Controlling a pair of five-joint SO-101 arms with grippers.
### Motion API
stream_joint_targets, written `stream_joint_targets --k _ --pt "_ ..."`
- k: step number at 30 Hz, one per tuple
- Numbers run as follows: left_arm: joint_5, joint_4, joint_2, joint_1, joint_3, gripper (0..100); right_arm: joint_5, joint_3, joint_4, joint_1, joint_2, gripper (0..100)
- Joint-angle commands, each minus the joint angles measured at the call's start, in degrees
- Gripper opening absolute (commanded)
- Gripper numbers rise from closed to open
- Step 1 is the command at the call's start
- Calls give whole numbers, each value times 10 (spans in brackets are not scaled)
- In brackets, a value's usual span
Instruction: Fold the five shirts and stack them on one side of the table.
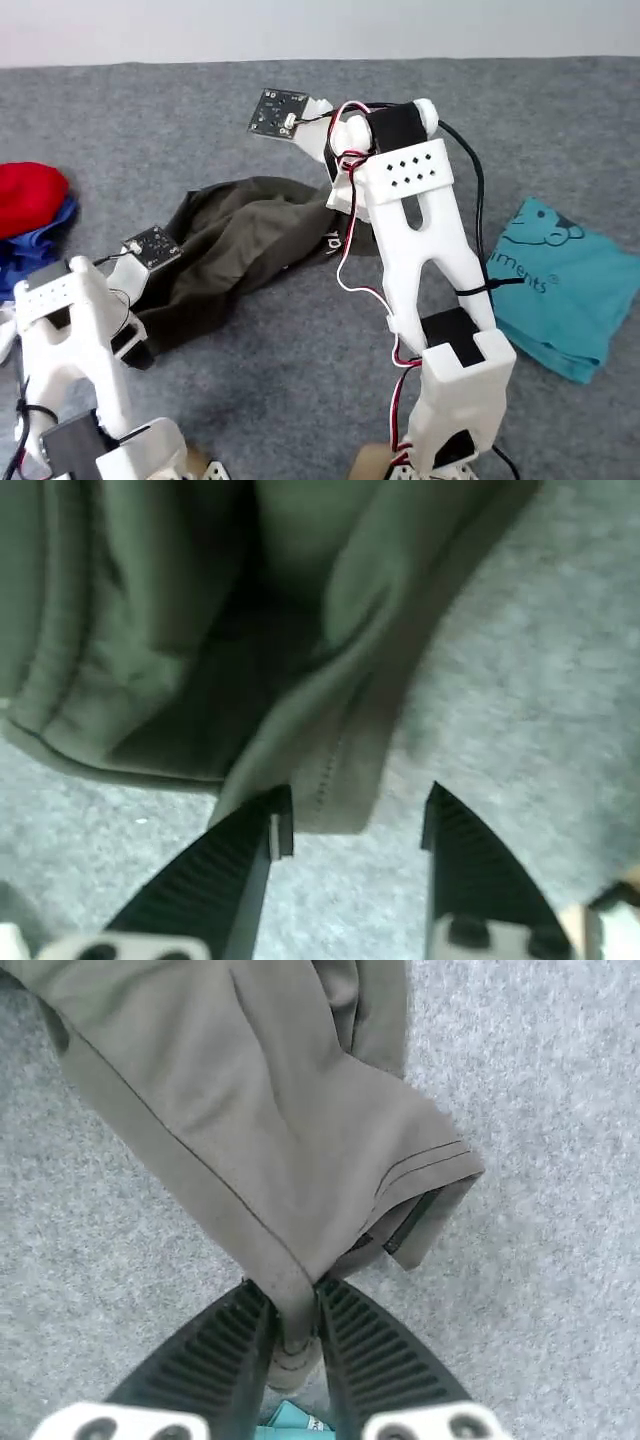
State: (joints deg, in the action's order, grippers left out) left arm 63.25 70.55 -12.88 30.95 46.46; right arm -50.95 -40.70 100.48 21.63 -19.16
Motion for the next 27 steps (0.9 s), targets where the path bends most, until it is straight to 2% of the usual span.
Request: stream_joint_targets --k 1,9,12,15,17,23,27 --pt "5 -56 -18 3 17 225 8 -4 23 4 7 10" --pt "4 -168 -18 1 100 211 8 -4 23 4 8 10" --pt "4 -173 -18 1 109 128 8 -6 23 4 12 10" --pt "3 -171 -24 4 95 1 8 -8 23 2 22 10" --pt "1 -135 -25 11 63 6 8 -8 23 1 38 10" --pt "-53 79 -119 24 -137 4 8 -8 23 -4 110 10" --pt "-111 136 -219 9 -245 4 8 -7 23 -19 152 10"
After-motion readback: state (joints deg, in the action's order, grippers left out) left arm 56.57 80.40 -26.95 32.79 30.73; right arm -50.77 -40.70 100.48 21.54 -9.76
